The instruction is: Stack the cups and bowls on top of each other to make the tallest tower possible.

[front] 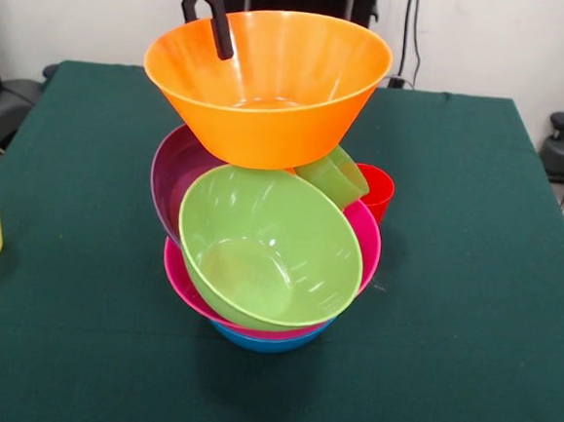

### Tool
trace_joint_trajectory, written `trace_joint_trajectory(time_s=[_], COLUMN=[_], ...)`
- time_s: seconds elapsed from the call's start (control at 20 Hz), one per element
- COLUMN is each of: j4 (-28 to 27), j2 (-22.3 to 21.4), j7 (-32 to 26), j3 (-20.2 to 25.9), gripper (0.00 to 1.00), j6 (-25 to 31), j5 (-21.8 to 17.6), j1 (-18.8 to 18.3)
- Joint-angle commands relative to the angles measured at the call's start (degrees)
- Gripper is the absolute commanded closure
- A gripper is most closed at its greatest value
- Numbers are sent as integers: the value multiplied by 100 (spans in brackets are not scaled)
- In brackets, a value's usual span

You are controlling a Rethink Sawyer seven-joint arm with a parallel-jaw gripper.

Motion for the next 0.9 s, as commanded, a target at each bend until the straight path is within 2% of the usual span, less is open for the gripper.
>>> trace_joint_trajectory(time_s=[0.05,0.6,0.9], j4=[288,217,202], j2=[61,19,-78], j7=[-872,-708,-381], j3=[794,657,454], gripper=[0,0,0], j6=[321,251,87], j5=[-105,-240,-417], j1=[110,122,237])
